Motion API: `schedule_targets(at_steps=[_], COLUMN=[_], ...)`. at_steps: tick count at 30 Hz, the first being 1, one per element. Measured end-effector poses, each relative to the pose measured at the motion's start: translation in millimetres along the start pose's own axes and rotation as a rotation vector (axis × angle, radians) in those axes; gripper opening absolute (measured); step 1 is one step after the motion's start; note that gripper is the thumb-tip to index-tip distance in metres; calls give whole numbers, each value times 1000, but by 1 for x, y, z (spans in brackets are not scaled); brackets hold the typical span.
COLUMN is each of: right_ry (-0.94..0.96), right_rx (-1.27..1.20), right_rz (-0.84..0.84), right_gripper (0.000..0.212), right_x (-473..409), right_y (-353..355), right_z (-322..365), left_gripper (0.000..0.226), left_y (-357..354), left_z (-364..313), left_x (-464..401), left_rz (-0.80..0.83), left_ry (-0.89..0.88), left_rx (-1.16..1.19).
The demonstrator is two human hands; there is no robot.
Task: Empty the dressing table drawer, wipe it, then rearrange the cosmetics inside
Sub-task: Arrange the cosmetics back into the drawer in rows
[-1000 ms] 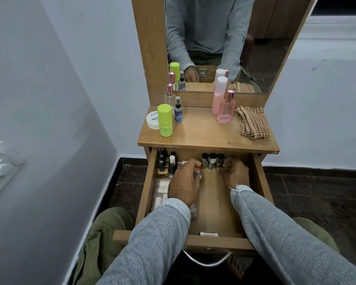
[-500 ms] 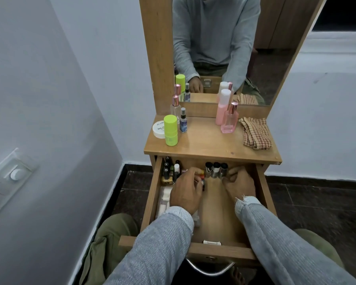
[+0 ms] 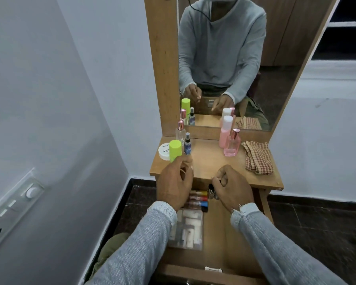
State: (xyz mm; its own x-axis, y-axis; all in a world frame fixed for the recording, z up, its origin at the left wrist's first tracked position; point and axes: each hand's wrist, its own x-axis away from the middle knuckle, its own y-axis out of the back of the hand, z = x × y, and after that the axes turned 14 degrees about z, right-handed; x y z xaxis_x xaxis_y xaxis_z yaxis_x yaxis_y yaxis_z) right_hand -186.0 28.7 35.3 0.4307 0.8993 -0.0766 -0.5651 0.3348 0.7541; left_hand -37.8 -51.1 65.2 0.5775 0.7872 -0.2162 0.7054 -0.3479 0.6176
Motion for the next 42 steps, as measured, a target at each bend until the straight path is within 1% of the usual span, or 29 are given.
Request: schedule_targets(at_steps=[4, 8, 12, 16, 20, 22, 25, 30, 32, 35, 40, 42], right_ry=[76, 103, 121, 158, 138, 150, 193, 188, 213, 275, 390, 445], right_rx=[-59, -118, -109, -71, -18, 49, 133, 92, 43, 34, -40, -37], right_rz=[12, 21, 27, 33, 99, 132, 122, 115, 91, 67, 130, 174], right_gripper=[12, 8, 9, 15, 24, 19, 9, 6, 5, 10, 12, 10], right_x=[-20, -42, -69, -97, -119, -124, -126, -119, -111, -97, -70, -59], right_y=[8, 8, 8, 9, 6, 4, 2, 11, 21, 39, 60, 62], right_z=[20, 28, 39, 55, 70, 71, 68, 70, 73, 77, 84, 87], left_gripper=[12, 11, 11, 10, 10, 9, 8, 9, 11, 14, 20, 24], left_y=[19, 36, 52, 64, 72, 75, 76, 72, 70, 70, 62, 53], left_z=[-7, -6, 0, 5, 6, 7, 9, 14, 13, 7, -8, -9], left_x=[-13, -22, -35, -49, -64, -70, -77, -75, -71, -63, -39, -31], left_rz=[-71, -128, -175, -193, -171, -155, -136, -107, -122, -127, -20, 29], left_ry=[-9, 7, 10, 34, 62, 72, 78, 61, 38, -10, -134, -144], left_rx=[58, 91, 84, 79, 60, 60, 60, 87, 112, 86, 15, -3])
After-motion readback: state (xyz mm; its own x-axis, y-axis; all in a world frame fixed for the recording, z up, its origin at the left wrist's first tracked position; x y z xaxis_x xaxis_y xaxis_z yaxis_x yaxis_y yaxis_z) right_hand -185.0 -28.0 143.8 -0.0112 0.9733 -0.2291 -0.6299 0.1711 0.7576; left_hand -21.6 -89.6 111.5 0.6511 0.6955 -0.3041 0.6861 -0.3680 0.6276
